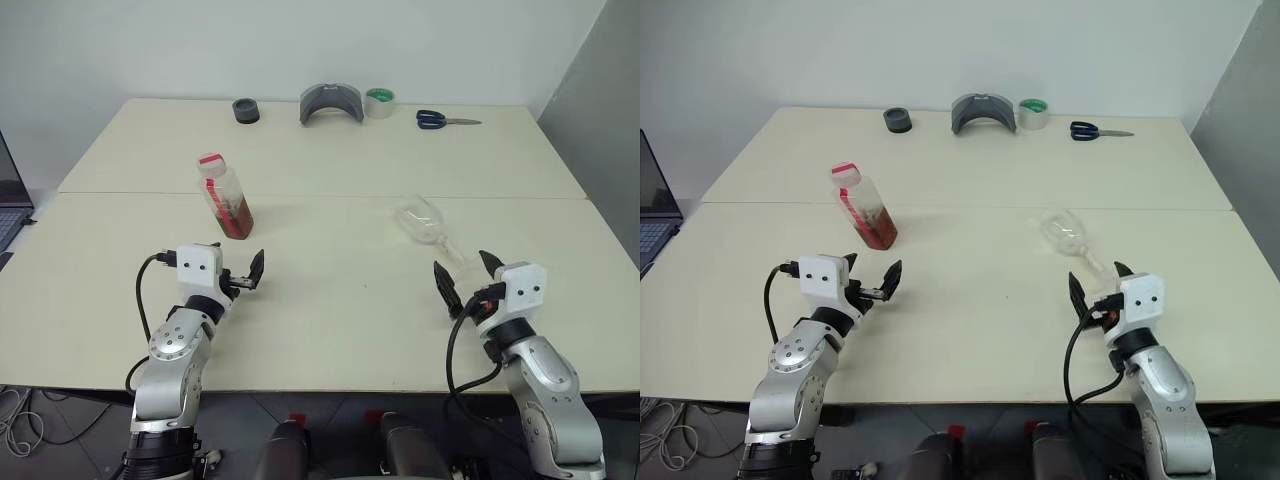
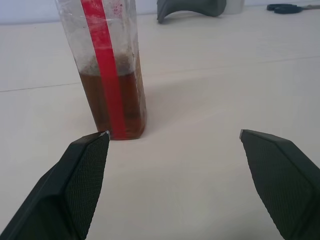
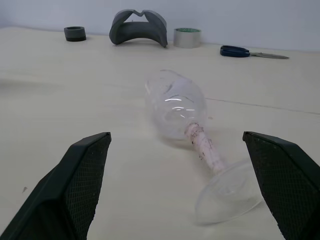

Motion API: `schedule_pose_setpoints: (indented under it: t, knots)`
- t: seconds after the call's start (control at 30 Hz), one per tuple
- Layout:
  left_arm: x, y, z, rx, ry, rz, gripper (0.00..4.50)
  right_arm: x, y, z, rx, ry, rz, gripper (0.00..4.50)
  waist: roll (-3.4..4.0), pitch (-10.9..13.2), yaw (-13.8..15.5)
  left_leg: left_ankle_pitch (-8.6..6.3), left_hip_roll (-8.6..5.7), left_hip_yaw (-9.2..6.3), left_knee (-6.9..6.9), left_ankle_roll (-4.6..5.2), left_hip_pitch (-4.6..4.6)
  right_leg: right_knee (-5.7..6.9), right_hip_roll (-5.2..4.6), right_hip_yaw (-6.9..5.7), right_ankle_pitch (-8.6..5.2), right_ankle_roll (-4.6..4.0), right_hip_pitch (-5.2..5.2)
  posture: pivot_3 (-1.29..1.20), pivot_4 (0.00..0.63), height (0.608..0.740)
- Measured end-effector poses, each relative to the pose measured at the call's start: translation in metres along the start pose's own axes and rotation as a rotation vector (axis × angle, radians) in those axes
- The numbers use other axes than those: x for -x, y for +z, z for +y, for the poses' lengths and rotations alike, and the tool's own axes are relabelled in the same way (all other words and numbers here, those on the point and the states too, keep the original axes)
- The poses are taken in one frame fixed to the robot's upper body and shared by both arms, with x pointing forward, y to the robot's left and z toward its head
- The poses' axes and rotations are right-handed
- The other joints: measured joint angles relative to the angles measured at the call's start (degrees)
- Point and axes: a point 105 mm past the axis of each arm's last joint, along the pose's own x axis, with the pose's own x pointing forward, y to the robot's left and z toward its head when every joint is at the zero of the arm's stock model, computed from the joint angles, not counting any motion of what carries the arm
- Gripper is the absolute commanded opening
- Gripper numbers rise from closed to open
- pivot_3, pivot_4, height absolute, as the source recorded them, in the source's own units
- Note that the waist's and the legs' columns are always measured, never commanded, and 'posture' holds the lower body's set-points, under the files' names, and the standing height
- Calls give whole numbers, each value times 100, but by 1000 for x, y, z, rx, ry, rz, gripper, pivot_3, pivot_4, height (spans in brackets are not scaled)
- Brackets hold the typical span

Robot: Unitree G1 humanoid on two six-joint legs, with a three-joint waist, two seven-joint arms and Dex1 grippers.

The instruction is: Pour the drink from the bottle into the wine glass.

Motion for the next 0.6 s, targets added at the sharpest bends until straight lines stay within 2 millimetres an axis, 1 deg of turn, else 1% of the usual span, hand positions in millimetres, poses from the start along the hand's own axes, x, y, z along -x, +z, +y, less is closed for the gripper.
schedule_pose_setpoints:
  t: [0.13,0.33,0.47,0.6]
  knots:
    - [0,0,0,1,-2,2,4478,2,-4,2,1,19,14,4500,0,0,0,0,0,0,0,0,0,0,0,0,0,0,0,0,150,740]
    - [0,-1,0,2,-3,4,4478,4,-12,15,-17,97,45,4500,0,0,0,0,0,0,0,0,0,0,0,0,0,0,0,0,150,740]
    - [0,-2,0,1,-1,11,4478,4,-11,17,-24,121,41,4500,0,0,0,0,0,1,0,0,0,0,0,0,0,0,0,0,150,740]
    - [0,-2,1,4,-6,10,4478,2,-6,23,5,198,32,4500,0,0,0,0,0,0,0,0,0,0,0,-1,0,0,0,0,150,740]
